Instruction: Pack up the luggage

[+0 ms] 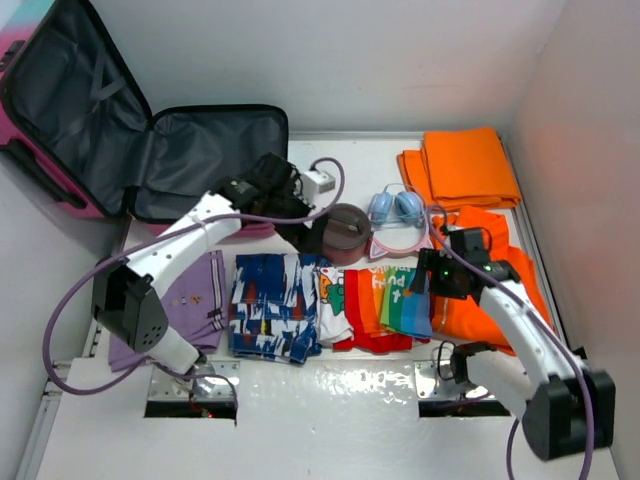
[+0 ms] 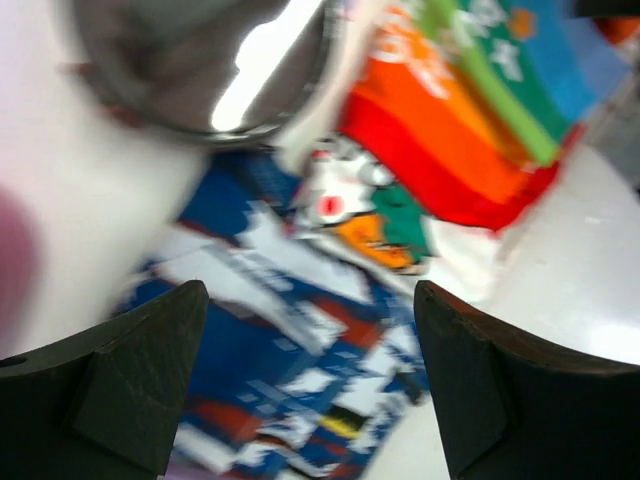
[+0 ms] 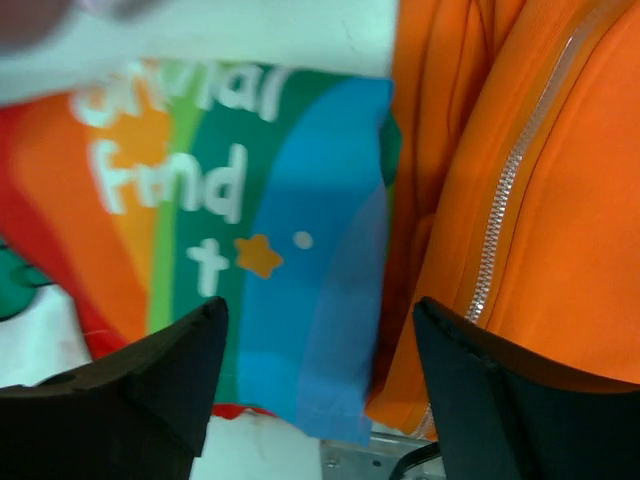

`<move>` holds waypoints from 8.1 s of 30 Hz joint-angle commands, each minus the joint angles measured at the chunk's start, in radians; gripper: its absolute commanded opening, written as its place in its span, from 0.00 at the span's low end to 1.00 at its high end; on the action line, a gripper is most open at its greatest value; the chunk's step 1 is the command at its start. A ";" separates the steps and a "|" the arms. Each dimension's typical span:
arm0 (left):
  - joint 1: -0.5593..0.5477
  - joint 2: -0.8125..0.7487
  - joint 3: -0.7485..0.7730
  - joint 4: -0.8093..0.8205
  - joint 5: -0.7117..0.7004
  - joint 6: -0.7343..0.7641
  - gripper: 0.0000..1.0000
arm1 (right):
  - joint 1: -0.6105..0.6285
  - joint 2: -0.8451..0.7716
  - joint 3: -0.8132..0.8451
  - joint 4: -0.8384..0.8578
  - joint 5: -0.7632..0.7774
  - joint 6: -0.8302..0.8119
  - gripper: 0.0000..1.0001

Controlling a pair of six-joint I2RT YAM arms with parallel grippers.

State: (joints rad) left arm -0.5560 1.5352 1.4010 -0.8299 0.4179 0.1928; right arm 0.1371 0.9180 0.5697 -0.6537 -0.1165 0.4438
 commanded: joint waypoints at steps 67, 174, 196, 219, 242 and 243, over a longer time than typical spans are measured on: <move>-0.173 0.175 -0.142 0.170 -0.050 -0.354 0.00 | 0.073 0.182 -0.148 0.319 0.051 0.010 0.70; 0.866 0.123 0.340 0.156 -0.133 0.050 0.00 | 0.611 1.548 1.718 0.819 0.096 0.404 0.00; 0.901 0.749 0.749 0.198 -0.350 0.106 0.51 | 0.573 1.633 1.687 0.707 0.284 0.182 0.52; 0.664 0.322 0.642 0.060 -0.126 0.224 0.62 | 0.504 0.919 1.154 0.330 0.226 -0.074 0.66; -0.074 0.575 0.642 -0.147 0.075 0.889 0.79 | 0.091 0.114 0.406 -0.044 0.321 -0.165 0.77; -0.082 0.583 0.632 -0.111 0.058 0.880 0.79 | 0.093 0.101 0.401 -0.046 0.322 -0.163 0.77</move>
State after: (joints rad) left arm -0.6174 2.0979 2.0193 -0.9146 0.4583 0.9977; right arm 0.2356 1.0569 0.9848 -0.6804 0.2066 0.3027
